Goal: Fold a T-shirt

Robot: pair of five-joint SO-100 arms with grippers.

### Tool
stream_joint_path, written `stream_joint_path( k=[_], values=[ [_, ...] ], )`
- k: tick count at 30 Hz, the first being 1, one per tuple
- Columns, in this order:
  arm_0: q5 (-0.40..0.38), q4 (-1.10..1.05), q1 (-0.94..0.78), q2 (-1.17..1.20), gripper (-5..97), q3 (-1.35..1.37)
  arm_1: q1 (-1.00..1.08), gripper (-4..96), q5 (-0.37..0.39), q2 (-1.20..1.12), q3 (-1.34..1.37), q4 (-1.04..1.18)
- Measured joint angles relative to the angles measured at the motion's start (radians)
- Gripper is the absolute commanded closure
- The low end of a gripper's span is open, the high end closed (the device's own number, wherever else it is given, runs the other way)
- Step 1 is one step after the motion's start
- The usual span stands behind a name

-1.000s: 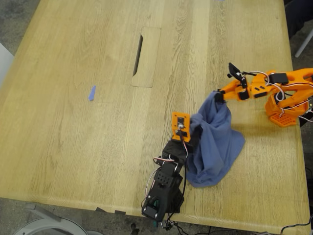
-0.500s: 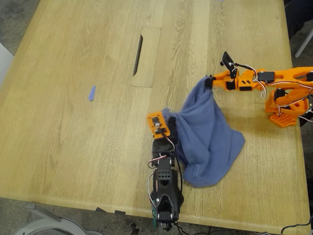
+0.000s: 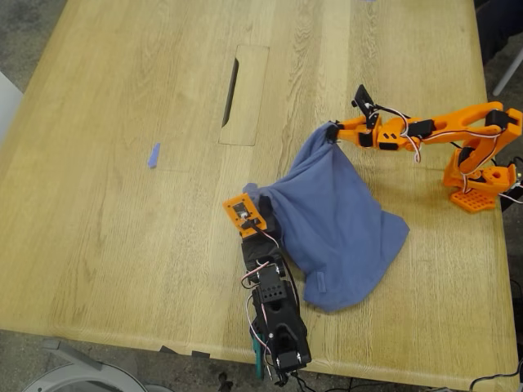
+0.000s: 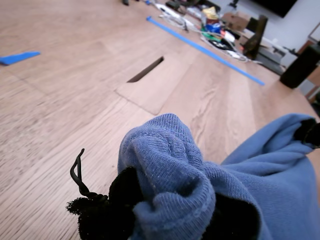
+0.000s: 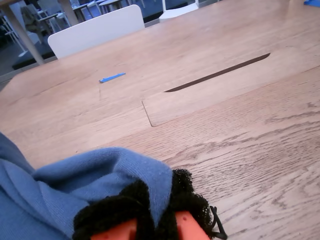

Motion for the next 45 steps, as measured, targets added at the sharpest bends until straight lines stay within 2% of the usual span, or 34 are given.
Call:
stream_joint_path(
  k=[5,12,17,24,33,45],
  values=[
    [0.005,-0.133,-0.018,-0.253,92,-0.049,0.035,91.3,0.0,-0.098,-0.078,-0.023],
    [0.015,-0.394,-0.029,-0.991,92,-0.431,0.094,91.3,0.0,-0.242,-0.218,-0.044],
    [0.015,-0.508,-0.038,-1.336,92,-0.644,0.14,91.3,0.0,-0.377,-0.354,-0.051],
    [0.015,-0.617,-0.077,-1.628,92,-0.853,0.183,91.3,0.0,-0.609,-0.6,-0.067],
    [0.015,-0.647,-0.114,-1.993,92,-1.262,0.229,91.3,0.0,-0.937,-1.009,-0.069],
    [0.017,-0.647,-0.114,-2.329,92,-1.709,0.287,91.3,0.003,-1.261,-1.448,-0.028]
  ],
)
